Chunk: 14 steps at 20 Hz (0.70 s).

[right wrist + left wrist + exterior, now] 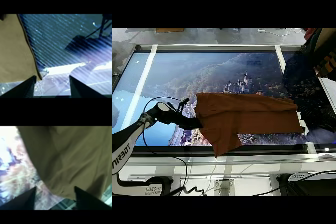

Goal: Fold the clothes and pants, and hang the long-sleeved shirts on hangers.

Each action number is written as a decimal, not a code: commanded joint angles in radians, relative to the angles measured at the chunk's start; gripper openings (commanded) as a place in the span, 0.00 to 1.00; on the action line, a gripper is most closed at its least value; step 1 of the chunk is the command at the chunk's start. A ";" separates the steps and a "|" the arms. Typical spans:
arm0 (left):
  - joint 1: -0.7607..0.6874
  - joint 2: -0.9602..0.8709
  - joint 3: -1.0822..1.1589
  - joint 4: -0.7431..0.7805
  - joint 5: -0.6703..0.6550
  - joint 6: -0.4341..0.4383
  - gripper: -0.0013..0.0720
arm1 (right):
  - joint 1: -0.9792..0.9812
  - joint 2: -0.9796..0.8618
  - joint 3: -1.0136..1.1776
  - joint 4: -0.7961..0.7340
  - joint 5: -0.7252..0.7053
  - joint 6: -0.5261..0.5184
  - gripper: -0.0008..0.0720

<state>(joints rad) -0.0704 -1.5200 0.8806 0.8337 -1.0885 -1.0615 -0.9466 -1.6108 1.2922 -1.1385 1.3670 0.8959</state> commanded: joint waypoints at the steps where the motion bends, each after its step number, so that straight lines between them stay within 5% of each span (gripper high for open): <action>1: -0.031 -0.028 -0.026 0.025 0.019 0.008 0.65 | 0.000 0.001 0.000 0.044 0.002 0.000 0.63; 4: -0.085 -0.036 -0.026 0.017 0.051 0.007 0.64 | 0.000 0.003 0.000 0.108 0.002 0.000 0.63; 5: -0.099 -0.036 -0.026 0.017 0.060 0.007 0.57 | 0.000 0.003 0.000 0.116 0.003 0.000 0.63; 7: -0.119 -0.036 -0.026 0.018 0.060 0.008 0.23 | 0.000 0.008 0.000 0.115 0.003 -0.001 0.62; 9: -0.121 -0.035 -0.023 0.018 0.058 0.009 0.04 | 0.000 0.017 0.014 0.116 0.003 -0.004 0.63; 12: -0.087 -0.024 0.002 0.021 0.045 0.034 0.04 | 0.000 0.017 0.089 0.153 0.010 -0.003 0.60; 14: -0.034 -0.005 0.030 0.042 0.046 0.034 0.04 | 0.005 0.017 0.136 0.222 0.011 -0.004 0.48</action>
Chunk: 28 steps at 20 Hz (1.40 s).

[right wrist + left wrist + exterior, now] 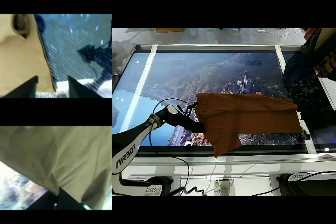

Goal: Fold the clothes and pants, and hang the long-sleeved shirts on hangers.

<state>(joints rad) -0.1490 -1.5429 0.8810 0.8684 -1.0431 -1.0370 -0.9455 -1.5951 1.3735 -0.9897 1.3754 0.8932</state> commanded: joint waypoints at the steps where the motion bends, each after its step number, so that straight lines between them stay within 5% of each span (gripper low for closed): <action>1: 0.081 0.027 0.048 0.022 0.001 0.009 0.04 | 0.015 0.002 0.072 0.096 0.003 -0.003 0.48; 9: 0.351 0.037 0.098 0.007 0.030 0.009 0.04 | 0.289 0.002 0.085 0.096 0.025 -0.005 0.48; 12: 0.412 0.043 0.098 0.039 0.029 0.015 0.03 | 0.385 0.002 0.085 0.101 0.069 0.060 0.35; 18: 0.497 0.089 0.098 0.090 -0.068 0.066 0.04 | 0.487 0.002 0.084 0.099 0.125 0.113 0.34; 19: 0.502 0.089 0.098 0.094 -0.116 0.066 0.13 | 0.491 0.002 0.084 0.100 0.127 0.116 0.34; 21: 0.513 0.089 0.098 0.113 -0.210 0.073 0.71 | 0.492 0.002 0.084 0.098 0.136 0.121 0.34; 22: 0.525 0.089 0.097 0.120 -0.238 0.072 0.75 | 0.492 0.002 0.084 0.097 0.136 0.121 0.34; 24: 0.555 0.093 0.081 0.113 -0.246 0.064 0.57 | 0.492 0.002 0.084 0.095 0.134 0.120 0.34; 28: 0.578 0.122 -0.043 0.089 -0.255 0.080 0.56 | 0.491 0.002 0.084 0.082 0.124 0.118 0.34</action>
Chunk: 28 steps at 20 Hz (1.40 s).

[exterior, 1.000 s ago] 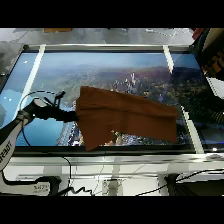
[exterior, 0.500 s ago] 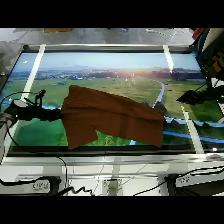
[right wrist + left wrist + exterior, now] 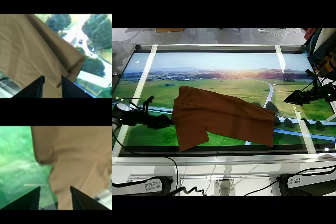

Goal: Fold the clothes and pants, and hang the long-sleeved shirts on hangers.

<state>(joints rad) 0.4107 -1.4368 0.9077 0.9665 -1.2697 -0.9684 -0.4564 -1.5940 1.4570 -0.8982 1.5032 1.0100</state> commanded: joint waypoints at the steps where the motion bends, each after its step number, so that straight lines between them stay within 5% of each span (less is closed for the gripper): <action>1: 0.018 0.022 -0.114 -0.009 -0.013 0.013 0.56 | 0.002 0.001 0.001 -0.020 -0.005 0.001 0.34; 12: 0.017 -0.005 -0.257 -0.240 0.107 0.090 0.56 | 0.002 0.000 0.001 -0.034 -0.029 0.002 0.34; 13: 0.017 -0.013 -0.257 -0.274 0.106 0.090 0.52 | 0.002 0.000 0.001 -0.037 -0.029 0.002 0.34; 14: 0.017 -0.022 -0.257 -0.314 0.107 0.091 0.06 | 0.002 0.000 0.001 -0.045 -0.026 0.002 0.34; 15: 0.017 -0.028 -0.256 -0.359 0.108 0.114 0.03 | 0.002 0.000 0.001 -0.051 -0.025 0.002 0.34; 16: 0.017 -0.030 -0.256 -0.398 0.107 0.158 0.03 | 0.002 0.000 0.001 -0.051 -0.018 0.003 0.34; 17: 0.017 -0.029 -0.253 -0.410 0.107 0.205 0.03 | 0.002 0.000 0.001 -0.051 -0.007 0.002 0.26; 18: 0.017 -0.025 -0.251 -0.408 0.108 0.246 0.03 | 0.002 0.000 0.001 -0.051 0.003 0.002 0.06; 19: 0.017 -0.019 -0.245 -0.396 0.107 0.274 0.03 | 0.002 0.001 0.001 -0.051 0.010 0.002 0.03; 28: -0.058 0.223 -0.196 -0.109 0.171 0.252 0.03 | 0.002 0.099 -0.097 -0.080 0.041 0.025 0.03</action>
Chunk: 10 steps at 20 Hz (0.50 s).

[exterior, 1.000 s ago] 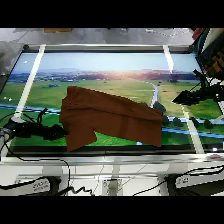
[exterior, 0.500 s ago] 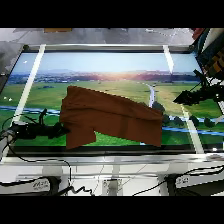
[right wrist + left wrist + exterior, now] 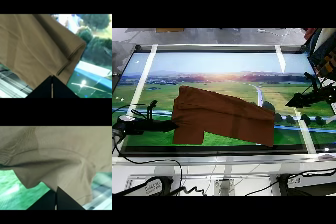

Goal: Fold the clothes and pants, and hang the long-sleeved shirts on hangers.

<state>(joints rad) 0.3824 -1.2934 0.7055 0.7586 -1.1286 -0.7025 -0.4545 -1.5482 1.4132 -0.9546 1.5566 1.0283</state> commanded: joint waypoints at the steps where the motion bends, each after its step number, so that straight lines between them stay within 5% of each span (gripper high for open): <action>1: -0.040 0.100 0.005 0.098 0.029 -0.041 0.03 | 0.000 0.094 -0.101 -0.034 -0.019 0.009 0.03; 10: -0.077 0.168 -0.010 0.237 0.094 -0.100 0.03 | 0.000 0.475 -0.571 -0.108 -0.106 0.116 0.03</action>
<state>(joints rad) 0.3111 -1.1366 0.6968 0.9222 -1.0485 -0.7860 -0.4545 -1.1717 0.9630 -1.0153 1.4864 1.0969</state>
